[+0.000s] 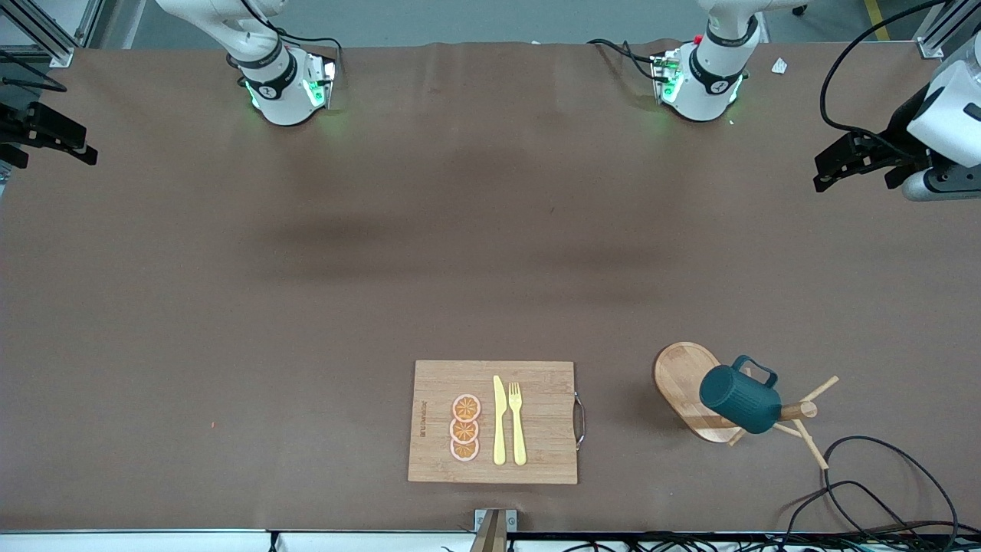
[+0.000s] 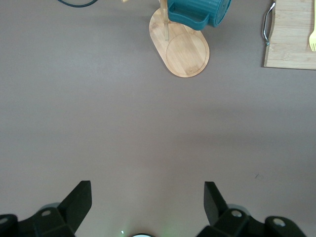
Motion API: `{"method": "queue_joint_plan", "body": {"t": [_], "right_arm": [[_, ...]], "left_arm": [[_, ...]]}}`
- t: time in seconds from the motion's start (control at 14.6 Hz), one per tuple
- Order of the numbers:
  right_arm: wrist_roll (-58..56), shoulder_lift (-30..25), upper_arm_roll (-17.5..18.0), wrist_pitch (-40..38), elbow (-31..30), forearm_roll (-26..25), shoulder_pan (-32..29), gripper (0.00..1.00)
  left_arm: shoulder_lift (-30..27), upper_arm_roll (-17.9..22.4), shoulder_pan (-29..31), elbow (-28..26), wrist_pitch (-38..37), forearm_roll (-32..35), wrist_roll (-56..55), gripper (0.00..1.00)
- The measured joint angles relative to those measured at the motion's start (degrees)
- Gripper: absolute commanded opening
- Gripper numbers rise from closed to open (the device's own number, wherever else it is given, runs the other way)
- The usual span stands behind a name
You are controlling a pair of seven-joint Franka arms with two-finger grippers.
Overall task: Transfer cup from left to right arm and place
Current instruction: 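Move the left gripper toward the teal mug on the wooden stand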
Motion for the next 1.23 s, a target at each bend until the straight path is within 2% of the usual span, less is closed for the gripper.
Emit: {"method": "queue_joint_plan", "body": {"t": [0.48, 0.82, 0.96, 1.23], "right_arm": [[0.0, 0.0, 0.0, 0.0, 0.0, 0.0, 0.0, 1.00], [0.0, 0.0, 0.0, 0.0, 0.0, 0.0, 0.0, 1.00], [0.0, 0.0, 0.0, 0.0, 0.0, 0.0, 0.0, 1.00], [0.0, 0.0, 0.0, 0.0, 0.0, 0.0, 0.0, 1.00]], "left_arm": [[0.0, 0.1, 0.3, 0.0, 0.0, 0.0, 0.0, 1.00], [1.0, 0.2, 3.6, 0.0, 0.0, 0.0, -0.2, 1.00], [1.5, -0.1, 3.3, 0.0, 0.0, 0.0, -4.7, 1.00], [3.5, -0.7, 2.7, 0.0, 2.7, 0.0, -20.9, 1.00]]}}
